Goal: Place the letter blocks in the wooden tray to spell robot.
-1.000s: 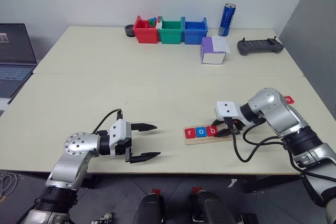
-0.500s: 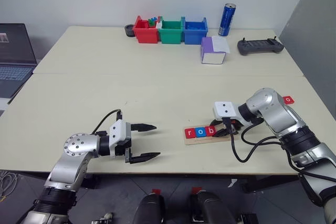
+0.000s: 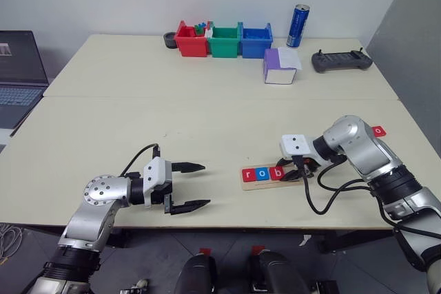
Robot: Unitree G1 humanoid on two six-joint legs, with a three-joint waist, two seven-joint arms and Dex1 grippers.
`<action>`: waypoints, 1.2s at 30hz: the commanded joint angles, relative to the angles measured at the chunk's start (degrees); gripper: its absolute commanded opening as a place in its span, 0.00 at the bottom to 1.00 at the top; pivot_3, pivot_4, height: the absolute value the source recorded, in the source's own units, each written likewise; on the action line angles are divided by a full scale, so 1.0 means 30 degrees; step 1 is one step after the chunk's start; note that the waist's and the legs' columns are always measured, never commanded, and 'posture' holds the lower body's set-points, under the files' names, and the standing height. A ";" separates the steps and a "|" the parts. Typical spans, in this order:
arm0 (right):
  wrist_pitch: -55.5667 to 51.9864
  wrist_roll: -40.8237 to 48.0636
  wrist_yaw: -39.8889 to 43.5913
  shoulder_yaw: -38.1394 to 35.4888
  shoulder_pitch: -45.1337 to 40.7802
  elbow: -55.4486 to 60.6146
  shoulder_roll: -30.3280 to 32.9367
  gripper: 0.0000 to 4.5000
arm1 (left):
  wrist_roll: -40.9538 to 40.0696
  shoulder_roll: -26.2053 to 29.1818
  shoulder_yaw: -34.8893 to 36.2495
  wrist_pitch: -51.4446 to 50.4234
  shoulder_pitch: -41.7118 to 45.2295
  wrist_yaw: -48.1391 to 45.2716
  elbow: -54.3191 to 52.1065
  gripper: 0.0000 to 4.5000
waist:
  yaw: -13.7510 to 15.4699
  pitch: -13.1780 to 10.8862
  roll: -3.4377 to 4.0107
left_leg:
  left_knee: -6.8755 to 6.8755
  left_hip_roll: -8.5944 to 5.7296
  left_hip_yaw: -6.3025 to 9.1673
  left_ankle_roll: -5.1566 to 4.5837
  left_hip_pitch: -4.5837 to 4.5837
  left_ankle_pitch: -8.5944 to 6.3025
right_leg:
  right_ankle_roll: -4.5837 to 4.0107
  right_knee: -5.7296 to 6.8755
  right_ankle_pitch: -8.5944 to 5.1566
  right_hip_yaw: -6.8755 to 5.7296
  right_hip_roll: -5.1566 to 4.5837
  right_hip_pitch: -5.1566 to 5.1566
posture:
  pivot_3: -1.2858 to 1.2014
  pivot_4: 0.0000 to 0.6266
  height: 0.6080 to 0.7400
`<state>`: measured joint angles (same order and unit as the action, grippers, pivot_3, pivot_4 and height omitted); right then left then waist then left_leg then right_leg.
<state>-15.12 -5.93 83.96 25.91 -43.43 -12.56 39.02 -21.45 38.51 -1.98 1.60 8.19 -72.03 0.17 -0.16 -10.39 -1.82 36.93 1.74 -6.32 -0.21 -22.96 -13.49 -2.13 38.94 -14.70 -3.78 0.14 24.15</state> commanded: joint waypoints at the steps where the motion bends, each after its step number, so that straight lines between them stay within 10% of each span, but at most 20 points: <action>1: 0.0248 -0.0064 -0.0072 -0.0082 -0.0445 0.0140 -0.0086 0.32 | -0.0135 0.0180 0.0311 0.0164 0.0075 -0.0032 -0.0374 1.00 | -0.0002 0.0000 0.0000 | 0.0000 0.0000 0.0000 0.0000 0.0000 0.0000 | 0.0000 0.0000 0.0000 0.0001 0.0000 0.0000 | 0.52 0.24 1.00; 24: 0.1047 0.0477 -0.0072 -0.0451 -0.0991 -0.1051 -0.0734 0.32 | -0.0085 0.0272 0.0379 0.0213 0.0048 0.0009 -0.0359 1.00 | -0.0025 0.0001 -0.0001 | 0.0001 0.0002 0.0000 0.0000 0.0004 0.0000 | 0.0000 0.0003 0.0000 0.0000 0.0000 -0.0002 | 0.52 0.24 1.00; 32: 0.1022 0.0483 0.0045 -0.0616 -0.1118 -0.1236 -0.0560 0.92 | -0.0124 0.0356 0.0449 0.0197 0.0006 0.0016 -0.0353 1.00 | -0.0019 0.0000 0.0000 | 0.0001 0.0000 -0.0001 0.0000 0.0002 0.0000 | -0.0001 0.0004 0.0000 0.0002 -0.0001 -0.0001 | 0.52 0.24 1.00; 36: 0.0430 0.1181 0.0689 -0.1200 -0.1197 -0.0310 0.0037 0.92 | -0.0145 0.0380 0.0433 0.0185 -0.0011 -0.0007 -0.0370 1.00 | -0.0008 0.0000 0.0000 | 0.0001 0.0000 -0.0001 0.0000 0.0000 0.0000 | -0.0001 0.0004 0.0000 0.0000 -0.0001 -0.0001 | 0.52 0.24 1.00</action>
<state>-13.22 -4.30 84.68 25.16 -45.31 -16.03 37.76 -21.45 39.00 -1.88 1.61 8.15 -71.97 0.18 -0.19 -10.39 -1.82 36.94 1.73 -6.33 -0.21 -22.97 -13.49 -2.13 38.95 -14.70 -3.77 0.14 24.15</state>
